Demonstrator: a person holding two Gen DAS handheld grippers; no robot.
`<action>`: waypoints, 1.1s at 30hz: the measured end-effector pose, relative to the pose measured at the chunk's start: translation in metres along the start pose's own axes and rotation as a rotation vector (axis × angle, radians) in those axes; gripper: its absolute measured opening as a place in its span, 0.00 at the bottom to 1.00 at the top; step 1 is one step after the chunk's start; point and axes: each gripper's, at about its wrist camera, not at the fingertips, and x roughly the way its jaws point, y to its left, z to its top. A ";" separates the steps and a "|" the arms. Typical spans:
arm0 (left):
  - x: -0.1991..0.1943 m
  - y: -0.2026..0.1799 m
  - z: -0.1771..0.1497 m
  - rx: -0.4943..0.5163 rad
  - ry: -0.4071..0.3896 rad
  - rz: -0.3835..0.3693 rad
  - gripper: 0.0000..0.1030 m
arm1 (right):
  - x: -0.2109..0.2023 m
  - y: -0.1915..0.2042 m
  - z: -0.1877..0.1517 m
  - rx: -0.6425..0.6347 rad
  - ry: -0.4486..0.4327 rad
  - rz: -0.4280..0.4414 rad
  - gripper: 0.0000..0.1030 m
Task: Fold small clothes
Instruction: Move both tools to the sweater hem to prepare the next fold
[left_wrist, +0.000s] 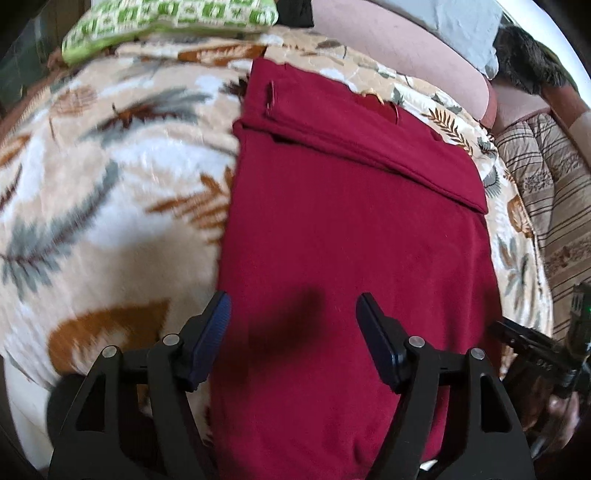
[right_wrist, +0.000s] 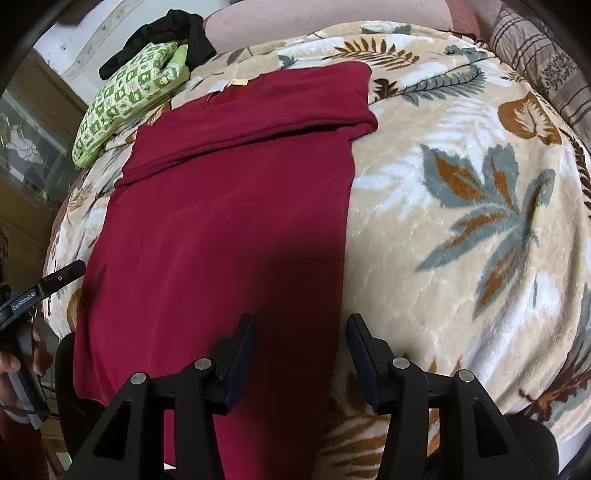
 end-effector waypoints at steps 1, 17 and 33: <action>0.001 0.000 -0.002 -0.005 0.008 -0.007 0.69 | -0.001 0.001 -0.001 -0.001 -0.001 -0.004 0.48; 0.001 0.029 -0.036 -0.022 0.047 -0.006 0.69 | -0.015 0.000 -0.034 -0.008 0.030 -0.010 0.52; 0.019 0.013 -0.041 0.045 0.062 0.052 0.84 | -0.012 0.006 -0.053 0.025 0.039 0.005 0.59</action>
